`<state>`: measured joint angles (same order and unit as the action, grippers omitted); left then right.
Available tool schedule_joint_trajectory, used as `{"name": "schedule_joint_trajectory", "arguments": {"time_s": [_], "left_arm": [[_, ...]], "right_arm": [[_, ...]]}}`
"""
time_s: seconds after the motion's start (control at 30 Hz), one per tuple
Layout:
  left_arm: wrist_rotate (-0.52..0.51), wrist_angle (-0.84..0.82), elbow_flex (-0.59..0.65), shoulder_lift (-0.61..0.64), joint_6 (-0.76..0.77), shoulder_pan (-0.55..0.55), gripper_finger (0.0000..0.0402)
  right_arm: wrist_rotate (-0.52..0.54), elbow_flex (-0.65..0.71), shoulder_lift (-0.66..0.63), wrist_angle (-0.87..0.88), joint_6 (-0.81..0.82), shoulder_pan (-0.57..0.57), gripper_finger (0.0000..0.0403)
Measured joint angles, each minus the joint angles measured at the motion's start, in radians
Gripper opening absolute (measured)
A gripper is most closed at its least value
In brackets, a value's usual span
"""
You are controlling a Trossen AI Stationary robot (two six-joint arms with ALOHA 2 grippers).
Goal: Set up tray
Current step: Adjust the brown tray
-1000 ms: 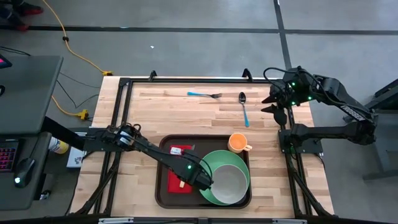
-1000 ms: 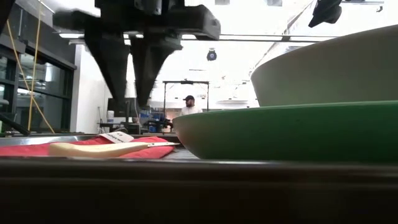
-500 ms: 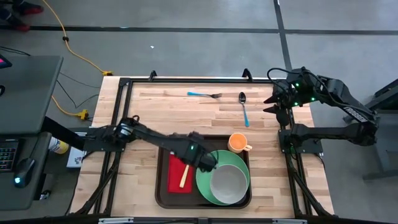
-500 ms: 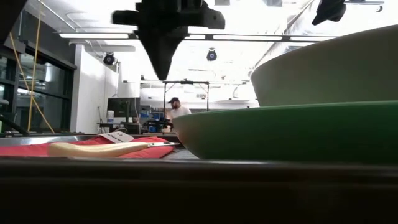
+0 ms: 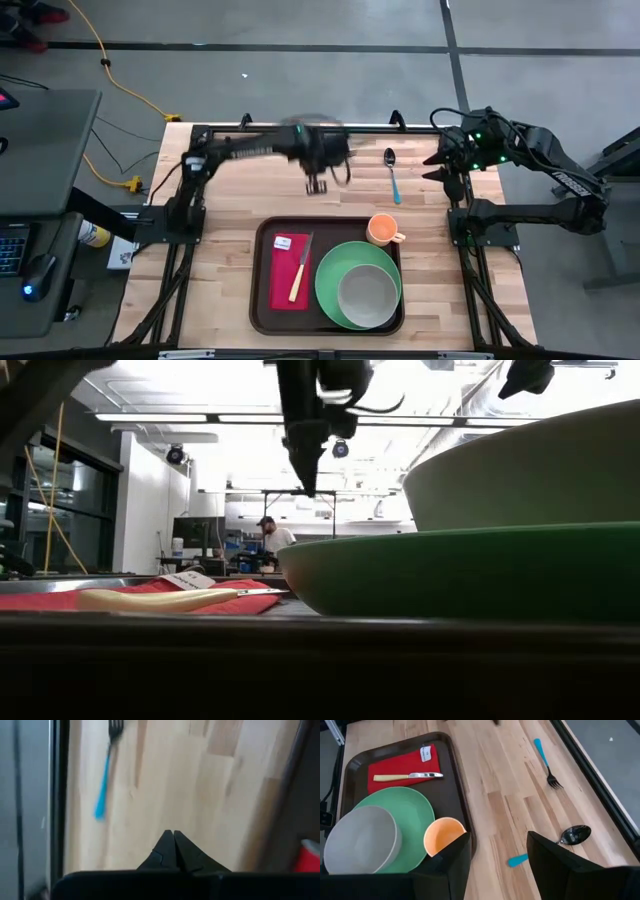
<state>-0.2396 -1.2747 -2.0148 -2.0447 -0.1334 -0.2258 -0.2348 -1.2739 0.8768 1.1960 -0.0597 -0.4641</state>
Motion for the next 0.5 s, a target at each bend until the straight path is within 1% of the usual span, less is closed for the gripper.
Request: {"name": "schedule_joint_trajectory", "arguments": {"time_s": [0.13, 0.17, 0.23, 0.33, 0.43, 0.5], "left_arm": [[0.179, 0.053, 0.000, 0.000, -0.315, -0.152, 0.0016], [0.205, 0.068, 0.000, 0.000, -0.383, -0.179, 0.0013], [0.225, 0.090, 0.002, 0.000, -0.499, -0.221, 0.0008], [0.254, 0.148, 0.013, 0.000, -0.625, -0.262, 0.0011], [0.349, 0.148, 0.013, -0.010, -0.738, -0.299, 0.0012], [0.367, 0.155, 0.012, -0.035, -0.797, -0.302, 0.0010]], "right_arm": [[0.000, 0.000, 0.000, -0.045, 0.017, 0.000, 0.0169], [0.000, 0.000, 0.000, -0.064, 0.029, 0.000, 0.0169], [0.000, 0.000, 0.001, -0.104, 0.054, 0.000, 0.0169], [0.013, 0.000, 0.003, -0.154, 0.097, 0.000, 0.0169], [0.058, 0.000, 0.012, -0.182, 0.150, 0.000, 0.0169], [0.082, 0.000, 0.021, -0.186, 0.176, 0.000, 0.0169]]}}
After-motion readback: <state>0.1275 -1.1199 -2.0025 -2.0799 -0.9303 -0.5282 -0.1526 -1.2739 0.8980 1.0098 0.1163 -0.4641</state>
